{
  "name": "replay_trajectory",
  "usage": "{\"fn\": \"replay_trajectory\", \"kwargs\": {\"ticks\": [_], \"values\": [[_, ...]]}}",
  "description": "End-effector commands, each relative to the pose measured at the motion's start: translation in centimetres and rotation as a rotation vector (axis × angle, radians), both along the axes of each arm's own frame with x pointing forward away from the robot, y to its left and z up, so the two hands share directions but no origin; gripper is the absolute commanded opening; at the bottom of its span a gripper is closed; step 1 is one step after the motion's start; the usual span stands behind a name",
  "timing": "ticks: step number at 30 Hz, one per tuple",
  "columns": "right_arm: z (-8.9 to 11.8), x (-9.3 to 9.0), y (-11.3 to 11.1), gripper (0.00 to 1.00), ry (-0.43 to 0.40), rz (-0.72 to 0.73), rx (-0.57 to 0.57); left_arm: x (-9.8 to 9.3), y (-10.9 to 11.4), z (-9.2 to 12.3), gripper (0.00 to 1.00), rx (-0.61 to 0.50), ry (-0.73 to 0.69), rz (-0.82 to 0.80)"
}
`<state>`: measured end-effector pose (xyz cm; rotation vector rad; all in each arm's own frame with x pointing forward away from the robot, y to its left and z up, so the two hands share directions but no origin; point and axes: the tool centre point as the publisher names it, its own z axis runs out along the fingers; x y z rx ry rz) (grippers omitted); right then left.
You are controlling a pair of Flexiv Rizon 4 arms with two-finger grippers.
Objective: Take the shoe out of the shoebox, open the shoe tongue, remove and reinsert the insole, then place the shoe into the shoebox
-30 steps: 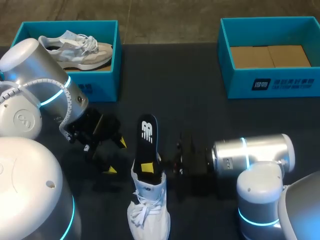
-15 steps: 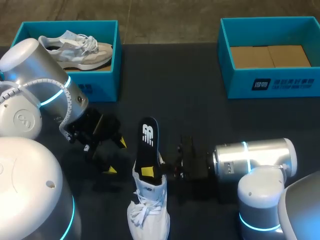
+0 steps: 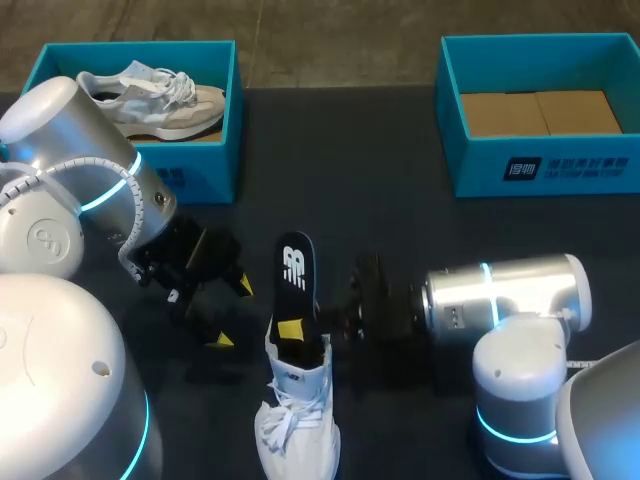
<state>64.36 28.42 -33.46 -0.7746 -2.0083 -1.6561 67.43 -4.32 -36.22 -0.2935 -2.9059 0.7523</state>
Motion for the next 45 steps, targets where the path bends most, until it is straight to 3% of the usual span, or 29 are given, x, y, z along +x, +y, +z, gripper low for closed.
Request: {"fn": "replay_trajectory", "kwargs": {"ticks": [1, 10, 12, 14, 27, 45], "values": [[0.7, 0.7, 0.2, 0.29, 0.000, 0.011, -0.020, -0.1, -0.1, 0.0, 1.00, 0.002, -0.002, 0.002], [1.2, 1.8, -0.1, 0.19, 0.002, 0.001, -0.027, -0.1, -0.1, 0.0, 1.00, 0.002, -0.002, 0.002], [1.3, 2.0, -0.1, 0.13, 0.011, -0.004, -0.024, -0.1, -0.1, 0.0, 1.00, 0.002, -0.002, 0.002], [1.2, 2.2, -0.1, 0.00, 0.024, -0.012, -0.023, -0.1, -0.1, 0.0, 1.00, 0.002, -0.002, 0.002], [-0.5, 1.4, 0.0, 0.00, 0.112, -0.014, -0.036, -0.1, -0.1, 0.0, 1.00, 0.002, -0.002, 0.002], [-3.0, -1.5, 0.0, 0.00, 0.182, -0.024, -0.038, -0.1, -0.1, 0.0, 1.00, 0.002, -0.002, 0.002]]}}
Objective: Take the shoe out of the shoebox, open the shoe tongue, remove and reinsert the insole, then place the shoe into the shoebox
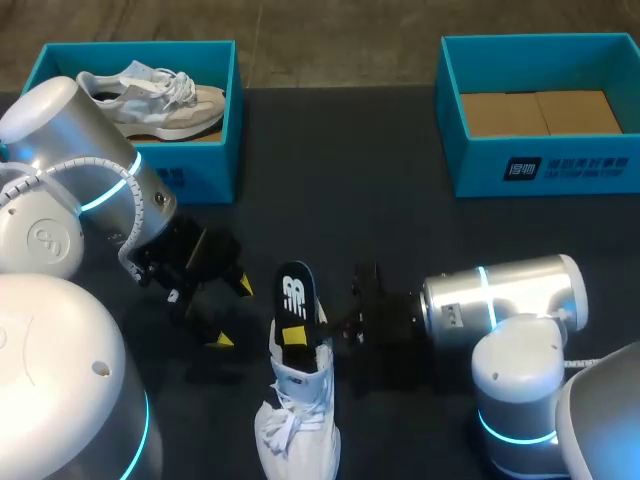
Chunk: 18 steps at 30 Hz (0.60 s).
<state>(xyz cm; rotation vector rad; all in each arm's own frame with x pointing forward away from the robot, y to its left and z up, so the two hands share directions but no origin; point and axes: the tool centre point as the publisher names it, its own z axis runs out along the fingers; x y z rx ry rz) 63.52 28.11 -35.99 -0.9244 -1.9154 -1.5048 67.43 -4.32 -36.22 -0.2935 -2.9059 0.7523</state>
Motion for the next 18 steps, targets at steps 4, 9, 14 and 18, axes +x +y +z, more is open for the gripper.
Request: {"fn": "replay_trajectory", "kwargs": {"ticks": [4, 9, 14, 18], "values": [[0.0, -0.3, 0.3, 0.00, -0.012, -0.008, 0.003, -0.1, 0.0, 0.0, 1.00, 0.002, -0.002, 0.002], [1.0, 0.3, 0.5, 0.36, -0.040, -0.004, -0.004, -0.1, 0.0, 0.0, 1.00, 0.002, -0.002, 0.002], [1.8, 0.9, 0.6, 0.29, -0.059, 0.007, -0.016, -0.1, 0.0, 0.0, 1.00, 0.002, -0.002, 0.002], [2.3, 1.4, 0.7, 0.31, -0.070, 0.011, -0.024, -0.1, 0.0, 0.0, 1.00, 0.002, -0.002, 0.002]]}}
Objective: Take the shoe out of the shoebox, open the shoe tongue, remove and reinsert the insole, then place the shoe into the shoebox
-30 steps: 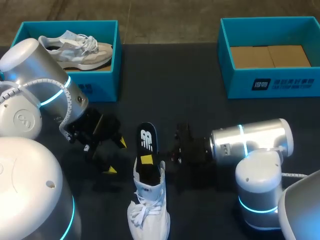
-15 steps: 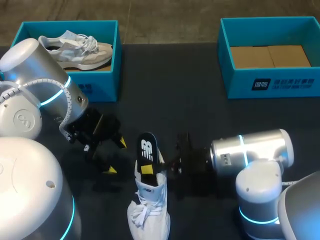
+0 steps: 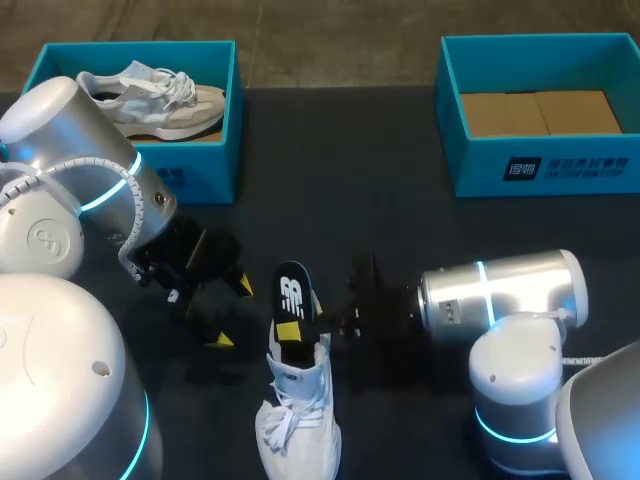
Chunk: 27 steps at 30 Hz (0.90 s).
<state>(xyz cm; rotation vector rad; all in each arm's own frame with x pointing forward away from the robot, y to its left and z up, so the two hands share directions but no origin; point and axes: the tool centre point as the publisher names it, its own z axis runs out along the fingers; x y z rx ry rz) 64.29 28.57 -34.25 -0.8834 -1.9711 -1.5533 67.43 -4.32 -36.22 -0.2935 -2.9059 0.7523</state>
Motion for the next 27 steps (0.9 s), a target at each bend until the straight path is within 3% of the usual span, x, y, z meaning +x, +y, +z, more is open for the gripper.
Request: {"fn": "replay_trajectory", "kwargs": {"ticks": [1, 11, 15, 27], "values": [[0.7, 0.8, 0.2, 0.32, -0.001, 0.010, -0.021, -0.1, 0.0, 0.0, 1.00, 0.002, -0.002, 0.002], [1.1, 1.8, -0.1, 0.22, -0.013, 0.004, -0.027, -0.1, 0.0, 0.0, 1.00, 0.002, -0.002, 0.002], [1.1, 2.1, -0.1, 0.00, -0.011, -0.002, -0.024, -0.1, 0.0, 0.0, 1.00, 0.002, -0.002, 0.002], [0.2, 2.0, 0.0, 0.00, 0.025, -0.003, -0.011, -0.1, 0.0, 0.0, 1.00, 0.002, -0.002, 0.002]]}}
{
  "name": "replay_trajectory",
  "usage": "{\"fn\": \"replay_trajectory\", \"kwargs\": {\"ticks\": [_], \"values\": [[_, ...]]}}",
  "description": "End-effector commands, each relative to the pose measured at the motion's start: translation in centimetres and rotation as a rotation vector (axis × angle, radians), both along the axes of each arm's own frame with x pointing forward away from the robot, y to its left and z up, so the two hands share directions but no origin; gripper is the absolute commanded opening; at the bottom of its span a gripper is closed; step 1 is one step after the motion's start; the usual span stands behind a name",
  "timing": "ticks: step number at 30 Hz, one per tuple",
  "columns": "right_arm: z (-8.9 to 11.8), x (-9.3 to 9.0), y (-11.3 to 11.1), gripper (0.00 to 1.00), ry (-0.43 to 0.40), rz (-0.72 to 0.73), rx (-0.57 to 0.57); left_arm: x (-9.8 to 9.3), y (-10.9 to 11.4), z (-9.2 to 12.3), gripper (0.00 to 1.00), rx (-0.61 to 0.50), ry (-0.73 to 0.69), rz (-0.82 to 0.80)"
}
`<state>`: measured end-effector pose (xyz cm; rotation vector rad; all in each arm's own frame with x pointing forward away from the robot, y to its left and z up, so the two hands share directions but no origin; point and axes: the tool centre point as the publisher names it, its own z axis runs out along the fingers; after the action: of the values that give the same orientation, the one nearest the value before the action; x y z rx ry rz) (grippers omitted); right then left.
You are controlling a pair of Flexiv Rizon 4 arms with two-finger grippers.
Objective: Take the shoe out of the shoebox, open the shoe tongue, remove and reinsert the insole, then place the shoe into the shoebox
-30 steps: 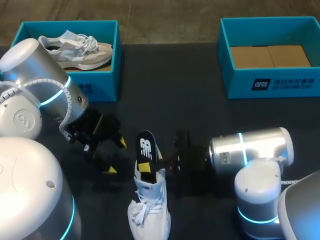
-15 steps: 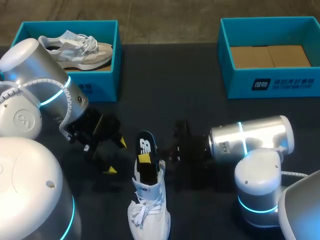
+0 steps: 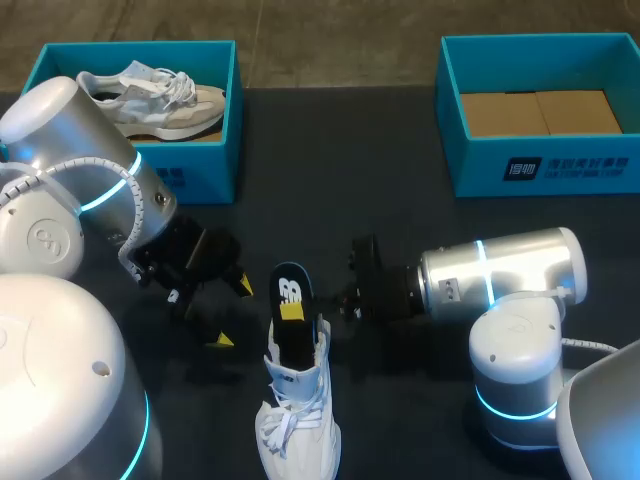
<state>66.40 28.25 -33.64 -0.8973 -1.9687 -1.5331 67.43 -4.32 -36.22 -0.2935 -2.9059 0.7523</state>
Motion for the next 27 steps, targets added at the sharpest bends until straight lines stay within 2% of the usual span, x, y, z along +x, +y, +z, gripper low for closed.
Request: {"fn": "replay_trajectory", "kwargs": {"ticks": [1, 14, 27], "values": [[-0.5, -0.2, 0.3, 0.00, 0.013, -0.003, -0.002, -0.1, 0.0, 0.0, 1.00, 0.002, -0.002, 0.002], [-2.2, -1.9, 0.2, 0.00, 0.069, -0.019, -0.005, -0.1, 0.0, 0.0, 1.00, 0.002, -0.002, 0.002], [-2.5, -2.8, 0.0, 0.00, 0.095, -0.035, -0.014, -0.1, 0.0, 0.0, 1.00, 0.002, -0.002, 0.002]]}}
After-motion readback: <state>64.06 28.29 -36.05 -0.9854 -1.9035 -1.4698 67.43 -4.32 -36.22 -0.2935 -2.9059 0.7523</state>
